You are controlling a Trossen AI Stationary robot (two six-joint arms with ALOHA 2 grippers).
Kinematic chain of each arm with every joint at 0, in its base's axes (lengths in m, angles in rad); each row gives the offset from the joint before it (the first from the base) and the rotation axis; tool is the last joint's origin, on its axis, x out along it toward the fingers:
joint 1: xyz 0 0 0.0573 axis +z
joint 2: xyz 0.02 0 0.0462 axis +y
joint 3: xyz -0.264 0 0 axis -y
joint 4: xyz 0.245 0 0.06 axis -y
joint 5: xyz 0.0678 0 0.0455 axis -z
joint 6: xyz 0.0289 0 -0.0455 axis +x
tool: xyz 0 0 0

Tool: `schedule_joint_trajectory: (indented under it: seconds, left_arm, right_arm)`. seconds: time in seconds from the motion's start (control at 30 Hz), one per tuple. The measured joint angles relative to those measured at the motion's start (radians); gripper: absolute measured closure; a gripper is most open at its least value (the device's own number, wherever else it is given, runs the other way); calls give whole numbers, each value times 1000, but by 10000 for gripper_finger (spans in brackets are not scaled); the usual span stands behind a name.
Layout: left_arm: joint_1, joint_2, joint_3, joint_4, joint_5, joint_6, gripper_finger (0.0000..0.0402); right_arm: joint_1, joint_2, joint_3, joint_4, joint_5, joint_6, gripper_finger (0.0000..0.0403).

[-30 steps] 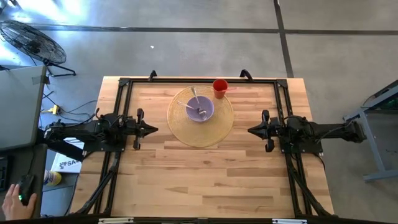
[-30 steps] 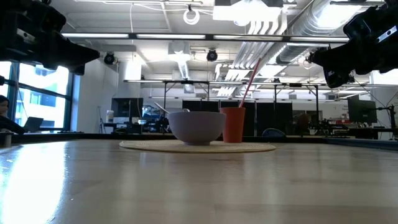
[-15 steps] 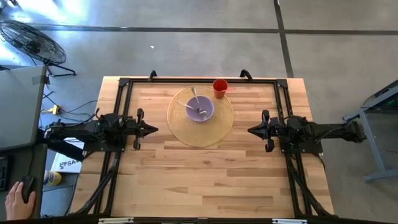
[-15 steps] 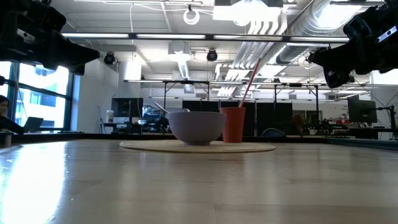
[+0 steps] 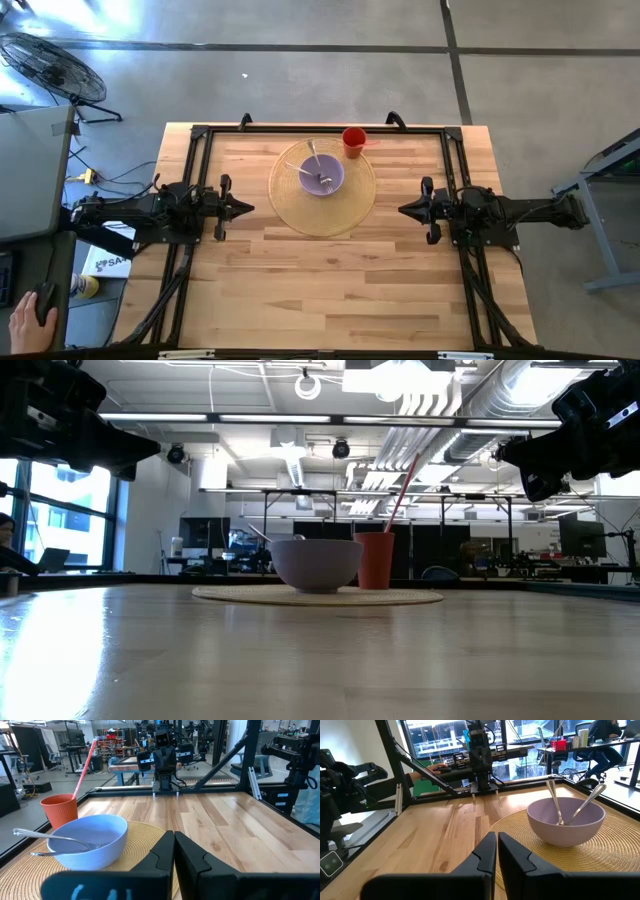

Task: Pick & Place Utensil
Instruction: Return to Home Position

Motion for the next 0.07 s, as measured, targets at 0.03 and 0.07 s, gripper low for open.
schedule_joint_trajectory:
  seconds: [0.03,0.07]
  left_arm:
    - [0,0,0,0,0,0,394]
    - [0,0,0,0,0,0,394]
  right_arm:
    - [0,0,0,0,0,0,391]
    - [0,0,0,0,0,0,391]
